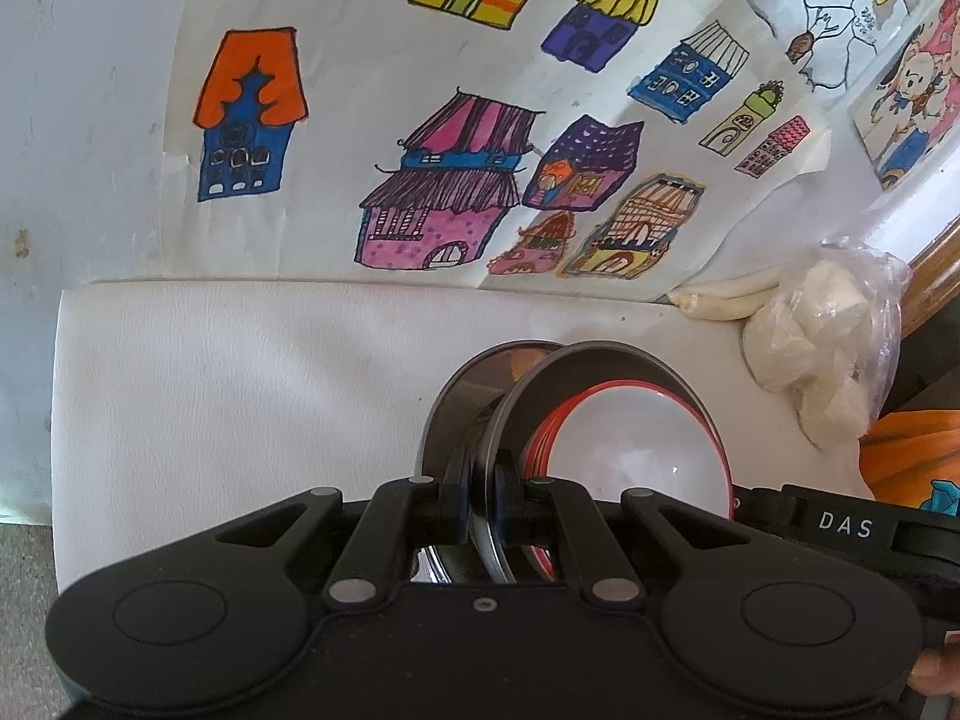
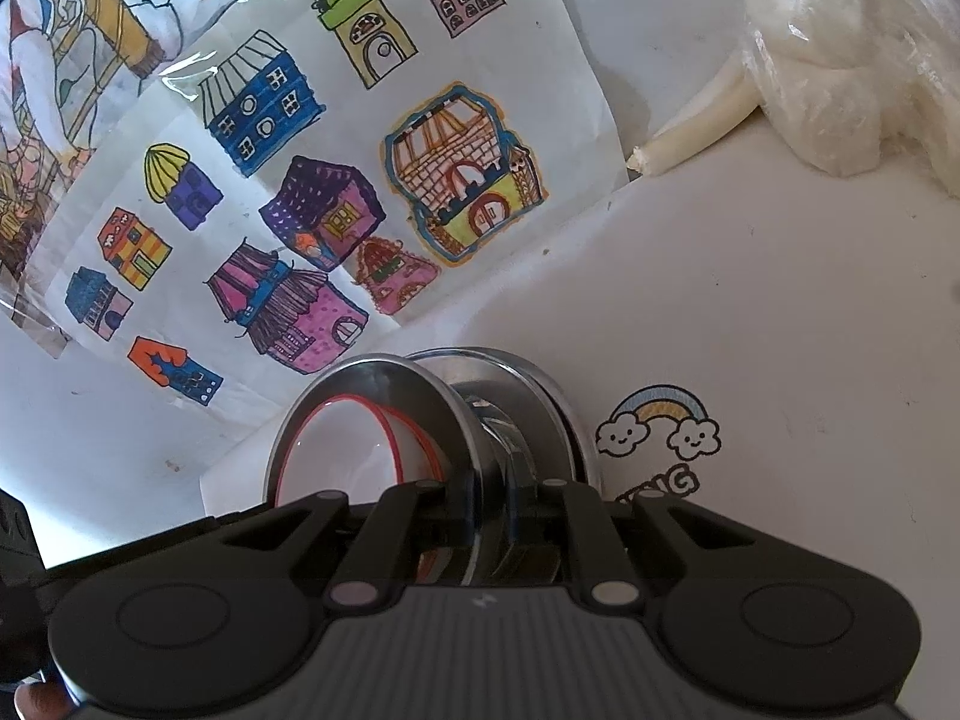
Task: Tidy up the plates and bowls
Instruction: 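Lift the steel bowl stack with both tools and carry it over the steel plates, then lower the steel bowl stack onto the steel plates with both tools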
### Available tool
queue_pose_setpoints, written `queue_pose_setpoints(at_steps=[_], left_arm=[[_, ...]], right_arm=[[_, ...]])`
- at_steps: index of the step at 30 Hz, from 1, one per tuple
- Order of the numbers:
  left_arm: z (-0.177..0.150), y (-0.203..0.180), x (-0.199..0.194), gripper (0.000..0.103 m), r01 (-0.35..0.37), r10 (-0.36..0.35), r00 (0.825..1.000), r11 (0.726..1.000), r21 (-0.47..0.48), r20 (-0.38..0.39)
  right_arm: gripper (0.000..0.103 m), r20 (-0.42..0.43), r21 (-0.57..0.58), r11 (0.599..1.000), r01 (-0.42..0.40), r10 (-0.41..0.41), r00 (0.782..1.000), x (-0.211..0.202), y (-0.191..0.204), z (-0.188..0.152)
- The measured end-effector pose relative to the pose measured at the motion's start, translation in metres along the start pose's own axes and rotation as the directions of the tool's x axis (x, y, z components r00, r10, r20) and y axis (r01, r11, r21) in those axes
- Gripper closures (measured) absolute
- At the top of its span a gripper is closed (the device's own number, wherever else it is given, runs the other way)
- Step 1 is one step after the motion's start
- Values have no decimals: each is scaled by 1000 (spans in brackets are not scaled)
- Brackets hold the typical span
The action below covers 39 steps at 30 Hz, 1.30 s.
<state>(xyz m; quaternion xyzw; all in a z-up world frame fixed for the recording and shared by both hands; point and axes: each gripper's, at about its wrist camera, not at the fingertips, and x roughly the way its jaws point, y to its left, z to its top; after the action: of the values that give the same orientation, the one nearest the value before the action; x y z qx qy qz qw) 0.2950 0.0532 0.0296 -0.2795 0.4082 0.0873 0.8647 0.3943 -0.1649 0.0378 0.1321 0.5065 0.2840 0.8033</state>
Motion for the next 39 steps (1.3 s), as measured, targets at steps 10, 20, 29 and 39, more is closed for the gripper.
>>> queue_pose_setpoints(at_steps=[10,20,29,39], left_arm=[[0,1,4,97,-2,2,1000,1000,-11,-15],[-2,3,2,96,8,-9,1000,1000,-18,-21],[-2,2,0,93,5,-5,1000,1000,-20,-2],[-2,3,-3,93,10,-10,1000,1000,-27,5]], right_arm=[[90,9,-23,1000,12,-12,1000,5,2,1],[90,17,-49,998,25,-25,1000,6,5,3],[90,38,-71,997,31,-28,999,3,5,2],[90,60,-94,995,38,-32,998,-1,8,1]])
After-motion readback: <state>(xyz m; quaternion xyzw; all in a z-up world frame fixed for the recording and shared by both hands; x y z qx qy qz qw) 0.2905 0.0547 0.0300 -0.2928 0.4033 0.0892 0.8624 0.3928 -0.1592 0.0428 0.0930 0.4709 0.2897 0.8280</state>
